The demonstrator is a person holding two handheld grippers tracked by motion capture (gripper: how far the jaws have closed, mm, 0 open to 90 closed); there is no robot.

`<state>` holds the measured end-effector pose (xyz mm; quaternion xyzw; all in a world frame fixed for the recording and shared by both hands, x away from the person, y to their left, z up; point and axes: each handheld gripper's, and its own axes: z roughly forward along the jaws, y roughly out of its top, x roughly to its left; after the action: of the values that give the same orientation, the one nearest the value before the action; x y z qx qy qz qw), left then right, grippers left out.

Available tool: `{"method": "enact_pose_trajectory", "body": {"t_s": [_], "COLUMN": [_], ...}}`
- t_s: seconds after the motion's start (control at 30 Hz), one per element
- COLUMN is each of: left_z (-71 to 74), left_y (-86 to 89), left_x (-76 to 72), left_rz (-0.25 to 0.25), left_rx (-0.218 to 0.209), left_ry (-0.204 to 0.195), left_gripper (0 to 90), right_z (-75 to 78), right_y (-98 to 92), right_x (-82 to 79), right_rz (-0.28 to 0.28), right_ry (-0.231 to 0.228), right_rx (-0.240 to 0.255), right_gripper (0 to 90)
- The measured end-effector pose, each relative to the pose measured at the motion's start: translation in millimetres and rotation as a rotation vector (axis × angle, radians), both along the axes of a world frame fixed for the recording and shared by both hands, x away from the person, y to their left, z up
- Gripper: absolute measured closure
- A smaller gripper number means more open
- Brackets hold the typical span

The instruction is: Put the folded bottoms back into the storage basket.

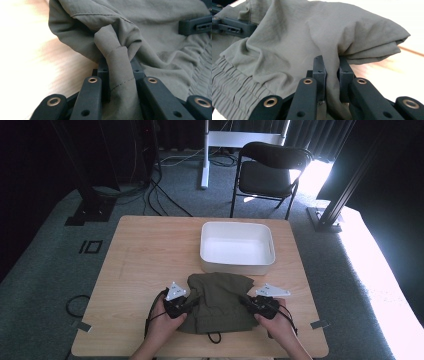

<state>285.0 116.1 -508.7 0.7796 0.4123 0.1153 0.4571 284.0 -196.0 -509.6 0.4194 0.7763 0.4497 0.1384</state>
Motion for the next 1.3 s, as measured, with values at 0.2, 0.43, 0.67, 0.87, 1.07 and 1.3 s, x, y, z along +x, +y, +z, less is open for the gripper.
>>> {"method": "enact_pose_trajectory", "body": {"t_s": [0.2,0.43,0.67,0.87,1.07,1.3], "left_z": [19.4,37.2,52.0,65.5,74.5,83.3], "left_y": [-4.7,-13.4,-19.1,-22.4,-27.3,-33.8], "left_x": [2.3,12.4,27.3,42.9,58.8,75.5], "left_rz": [-0.019,-0.036,-0.035,-0.028,-0.023,-0.024], "left_rx": [-0.026,-0.06,-0.077,-0.097,-0.098,-0.079], "left_ry": [-0.04,-0.07,-0.093,-0.106,-0.119,-0.135], "left_gripper": [79.1,79.1,79.1,79.3,79.3,79.3], "right_z": [24.7,48.2,64.1,74.1,83.5,91.9], "right_y": [-9.6,-23.3,-32.5,-36.1,-39.1,-42.2], "right_x": [-5.9,-1.1,10.3,21.9,36.5,54.2], "right_rz": [-0.003,-0.028,-0.046,-0.059,-0.079,-0.097], "right_ry": [-0.044,-0.07,-0.103,-0.117,-0.127,-0.131], "right_rx": [0.047,0.084,0.114,0.126,0.132,0.129], "right_gripper": [80.9,80.9,80.9,81.0,81.0,81.0]}}
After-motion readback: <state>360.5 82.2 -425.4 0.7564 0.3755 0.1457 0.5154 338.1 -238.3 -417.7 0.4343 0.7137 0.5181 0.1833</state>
